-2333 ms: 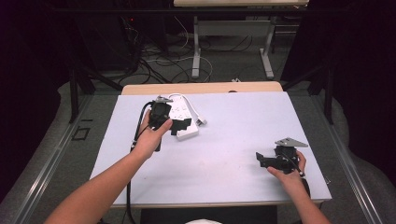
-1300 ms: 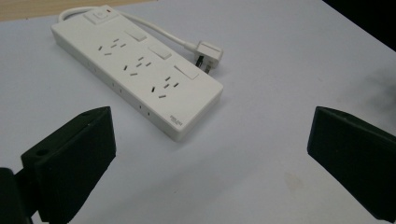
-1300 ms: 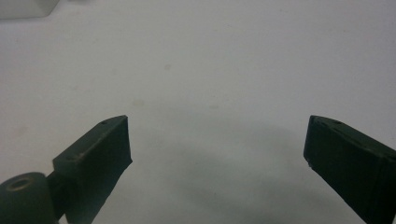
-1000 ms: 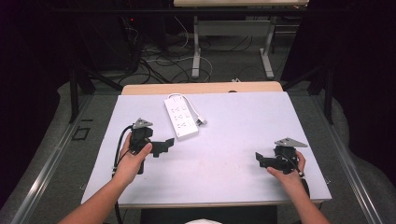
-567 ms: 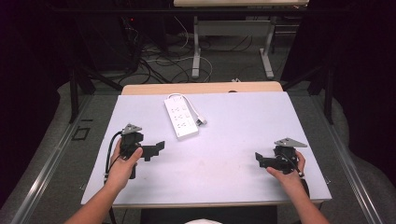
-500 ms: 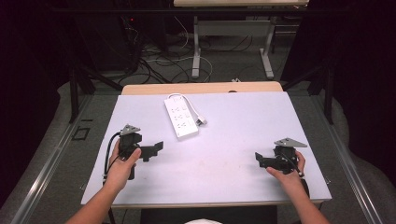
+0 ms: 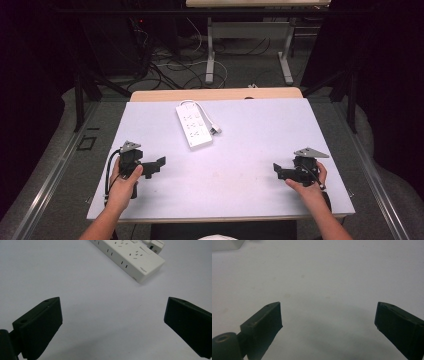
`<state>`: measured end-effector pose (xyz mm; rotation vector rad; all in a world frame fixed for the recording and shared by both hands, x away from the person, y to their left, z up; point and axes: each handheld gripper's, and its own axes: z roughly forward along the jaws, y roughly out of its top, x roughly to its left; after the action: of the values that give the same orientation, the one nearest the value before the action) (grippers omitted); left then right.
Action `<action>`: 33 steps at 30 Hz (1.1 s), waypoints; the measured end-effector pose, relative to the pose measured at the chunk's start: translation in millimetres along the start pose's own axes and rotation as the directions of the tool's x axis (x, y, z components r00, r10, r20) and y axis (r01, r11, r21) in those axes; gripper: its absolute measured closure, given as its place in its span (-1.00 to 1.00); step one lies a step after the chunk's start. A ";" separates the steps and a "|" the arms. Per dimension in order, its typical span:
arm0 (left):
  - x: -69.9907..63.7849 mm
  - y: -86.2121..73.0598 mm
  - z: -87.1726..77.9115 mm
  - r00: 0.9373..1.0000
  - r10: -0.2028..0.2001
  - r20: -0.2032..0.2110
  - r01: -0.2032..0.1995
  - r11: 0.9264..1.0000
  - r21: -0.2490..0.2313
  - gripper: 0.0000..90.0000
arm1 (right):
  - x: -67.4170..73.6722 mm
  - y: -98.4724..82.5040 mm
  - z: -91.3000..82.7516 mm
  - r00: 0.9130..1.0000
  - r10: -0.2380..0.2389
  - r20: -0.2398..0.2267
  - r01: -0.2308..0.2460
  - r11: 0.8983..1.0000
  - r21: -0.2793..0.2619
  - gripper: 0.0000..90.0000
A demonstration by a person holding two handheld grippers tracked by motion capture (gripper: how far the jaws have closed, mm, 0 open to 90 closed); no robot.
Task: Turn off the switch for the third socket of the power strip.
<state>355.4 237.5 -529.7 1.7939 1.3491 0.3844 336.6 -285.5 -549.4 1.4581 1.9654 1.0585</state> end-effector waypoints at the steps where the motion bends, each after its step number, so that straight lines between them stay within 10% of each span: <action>1: 1.5 -1.5 0.4 1.000 -0.004 -0.002 0.004 1.000 0.002 -0.97 | -0.1 0.0 0.0 1.000 0.000 0.000 0.000 1.000 0.000 -0.85; 33: 30.2 -27.0 4.7 0.999 -0.017 -0.047 0.018 0.999 0.032 -0.91 | 0.1 0.5 -0.3 1.000 -0.010 -0.006 0.010 1.000 -0.002 -0.85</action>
<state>352.6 264.5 -560.2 1.8082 1.4097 0.3990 336.6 -285.4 -548.9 1.4437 1.9734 1.0613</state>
